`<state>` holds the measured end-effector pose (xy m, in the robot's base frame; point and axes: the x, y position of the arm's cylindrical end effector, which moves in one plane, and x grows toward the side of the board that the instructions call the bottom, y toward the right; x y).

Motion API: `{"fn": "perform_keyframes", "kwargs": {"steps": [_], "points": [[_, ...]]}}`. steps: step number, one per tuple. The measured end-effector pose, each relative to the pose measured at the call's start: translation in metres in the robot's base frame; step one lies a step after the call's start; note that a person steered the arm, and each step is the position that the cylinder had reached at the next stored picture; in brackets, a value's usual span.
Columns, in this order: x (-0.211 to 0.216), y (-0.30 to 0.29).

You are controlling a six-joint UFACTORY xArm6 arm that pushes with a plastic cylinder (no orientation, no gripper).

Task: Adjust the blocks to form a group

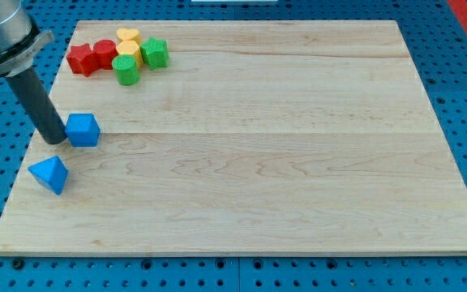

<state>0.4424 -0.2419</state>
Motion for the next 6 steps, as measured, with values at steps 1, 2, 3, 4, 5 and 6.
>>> {"fn": "perform_keyframes", "kwargs": {"steps": [1,2,3,4,5,6], "points": [[-0.075,-0.016],[-0.129,-0.061],[-0.139,-0.053],[-0.161,-0.009],[-0.206,-0.032],[-0.226,-0.008]]}}
